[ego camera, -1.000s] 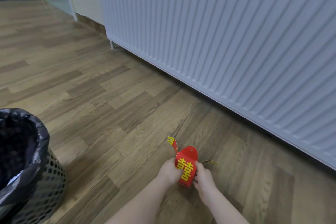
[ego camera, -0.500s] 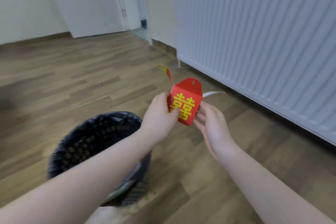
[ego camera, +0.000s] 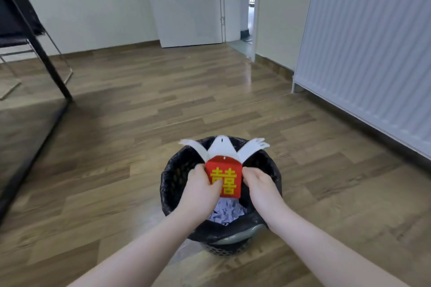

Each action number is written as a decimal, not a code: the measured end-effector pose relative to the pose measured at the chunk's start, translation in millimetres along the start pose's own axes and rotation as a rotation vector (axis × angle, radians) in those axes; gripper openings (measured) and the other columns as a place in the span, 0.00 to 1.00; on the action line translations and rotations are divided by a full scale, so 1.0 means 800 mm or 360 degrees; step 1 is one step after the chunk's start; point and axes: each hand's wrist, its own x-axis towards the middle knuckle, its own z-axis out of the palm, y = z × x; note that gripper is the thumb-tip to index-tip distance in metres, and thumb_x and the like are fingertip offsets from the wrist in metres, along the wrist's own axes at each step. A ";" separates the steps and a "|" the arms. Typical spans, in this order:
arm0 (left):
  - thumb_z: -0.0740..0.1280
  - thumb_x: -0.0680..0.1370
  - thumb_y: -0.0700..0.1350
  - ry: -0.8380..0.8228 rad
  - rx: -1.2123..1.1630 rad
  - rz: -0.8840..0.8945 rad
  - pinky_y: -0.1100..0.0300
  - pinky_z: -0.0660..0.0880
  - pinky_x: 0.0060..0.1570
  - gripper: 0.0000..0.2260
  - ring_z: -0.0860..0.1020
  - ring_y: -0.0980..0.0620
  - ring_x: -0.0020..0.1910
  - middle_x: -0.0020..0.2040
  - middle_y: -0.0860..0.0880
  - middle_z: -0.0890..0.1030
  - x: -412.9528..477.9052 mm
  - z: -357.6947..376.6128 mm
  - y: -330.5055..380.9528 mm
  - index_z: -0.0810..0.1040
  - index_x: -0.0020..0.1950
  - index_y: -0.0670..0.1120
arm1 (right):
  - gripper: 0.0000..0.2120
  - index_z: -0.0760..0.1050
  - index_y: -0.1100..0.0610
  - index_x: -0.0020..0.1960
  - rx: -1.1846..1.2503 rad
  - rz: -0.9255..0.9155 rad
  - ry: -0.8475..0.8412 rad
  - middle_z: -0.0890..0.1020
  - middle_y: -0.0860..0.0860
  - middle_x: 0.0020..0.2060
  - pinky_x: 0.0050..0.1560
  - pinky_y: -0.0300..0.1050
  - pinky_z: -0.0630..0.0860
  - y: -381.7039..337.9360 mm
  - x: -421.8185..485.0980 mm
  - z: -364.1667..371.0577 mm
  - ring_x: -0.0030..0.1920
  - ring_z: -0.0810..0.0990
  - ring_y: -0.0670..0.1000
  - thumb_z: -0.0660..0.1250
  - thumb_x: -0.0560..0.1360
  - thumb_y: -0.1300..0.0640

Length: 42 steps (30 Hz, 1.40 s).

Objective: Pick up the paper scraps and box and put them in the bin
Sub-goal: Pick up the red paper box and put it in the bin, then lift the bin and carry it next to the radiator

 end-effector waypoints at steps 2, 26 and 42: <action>0.61 0.75 0.45 -0.0073 0.0164 -0.0065 0.50 0.75 0.41 0.11 0.78 0.44 0.46 0.50 0.44 0.76 0.004 -0.002 -0.010 0.71 0.53 0.40 | 0.21 0.73 0.71 0.56 -0.0124 0.0099 0.0004 0.79 0.66 0.56 0.61 0.57 0.71 0.005 0.007 -0.005 0.58 0.77 0.63 0.55 0.79 0.53; 0.54 0.77 0.35 0.0477 0.0023 -0.0170 0.56 0.64 0.50 0.17 0.72 0.39 0.58 0.63 0.38 0.74 0.031 -0.142 0.162 0.66 0.66 0.39 | 0.23 0.67 0.55 0.69 0.0126 -0.0010 0.0589 0.74 0.47 0.60 0.63 0.40 0.66 -0.190 -0.013 -0.129 0.60 0.71 0.46 0.55 0.75 0.68; 0.57 0.78 0.45 -0.0076 -0.0395 0.0514 0.53 0.69 0.62 0.18 0.73 0.50 0.58 0.54 0.57 0.77 -0.209 -0.423 0.880 0.67 0.68 0.49 | 0.17 0.73 0.53 0.64 0.0785 -0.0070 0.1340 0.79 0.51 0.60 0.51 0.43 0.75 -0.806 -0.411 -0.490 0.58 0.78 0.50 0.59 0.77 0.61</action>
